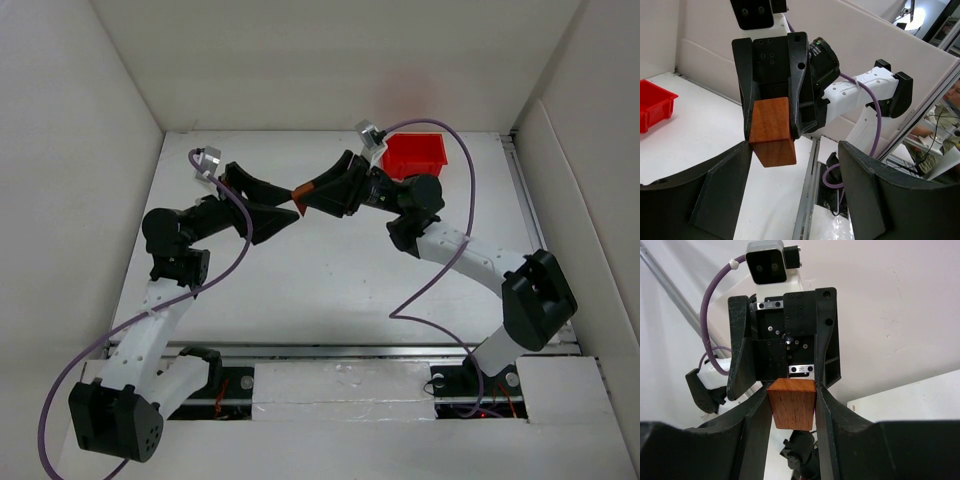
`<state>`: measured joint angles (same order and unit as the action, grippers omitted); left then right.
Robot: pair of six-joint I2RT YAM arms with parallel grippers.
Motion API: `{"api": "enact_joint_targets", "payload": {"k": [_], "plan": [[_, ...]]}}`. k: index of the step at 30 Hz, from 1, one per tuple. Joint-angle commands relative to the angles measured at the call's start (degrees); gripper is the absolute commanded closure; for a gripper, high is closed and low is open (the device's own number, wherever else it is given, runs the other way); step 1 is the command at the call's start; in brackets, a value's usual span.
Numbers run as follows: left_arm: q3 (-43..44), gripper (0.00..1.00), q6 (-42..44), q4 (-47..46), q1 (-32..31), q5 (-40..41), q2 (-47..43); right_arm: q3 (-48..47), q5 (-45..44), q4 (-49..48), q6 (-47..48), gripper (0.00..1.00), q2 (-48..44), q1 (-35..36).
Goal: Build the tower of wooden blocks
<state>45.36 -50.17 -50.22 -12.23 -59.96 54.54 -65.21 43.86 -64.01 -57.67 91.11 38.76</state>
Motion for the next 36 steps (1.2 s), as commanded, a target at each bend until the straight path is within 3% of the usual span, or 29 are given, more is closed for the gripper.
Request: {"api": "enact_joint_targets", "payload": {"k": [1,5,12,15,22,28,36], "plan": [[0.2,0.35,1.7,-4.5,-0.1,-0.9,-1.4,-2.8,-2.3,0.6,1.7,1.00,-2.0,1.4],[0.1,0.38,2.0,-4.0,-0.1,-0.5,-1.5,-2.6,-3.3,-0.2,1.8,1.00,-2.2,2.5],[-0.7,0.62,1.6,-6.4,-0.1,0.2,-3.0,-3.2,-4.4,-2.5,1.0,1.00,-1.0,3.5],[-0.5,0.68,1.6,-6.4,-0.1,0.0,-3.1,-3.8,-4.2,-3.0,0.7,1.00,-0.3,4.0],[-0.9,0.72,2.1,-5.8,-0.1,1.4,-3.5,-3.6,-5.8,-0.1,3.1,1.00,-1.2,5.1],[-0.5,0.98,5.0,-0.8,-0.1,5.9,-4.5,-2.4,-6.9,1.0,5.6,1.00,-2.1,5.1],[-0.8,1.00,6.2,0.5,-0.1,8.6,-6.3,0.3,-7.1,-0.4,5.9,1.00,-3.0,5.1]]}}
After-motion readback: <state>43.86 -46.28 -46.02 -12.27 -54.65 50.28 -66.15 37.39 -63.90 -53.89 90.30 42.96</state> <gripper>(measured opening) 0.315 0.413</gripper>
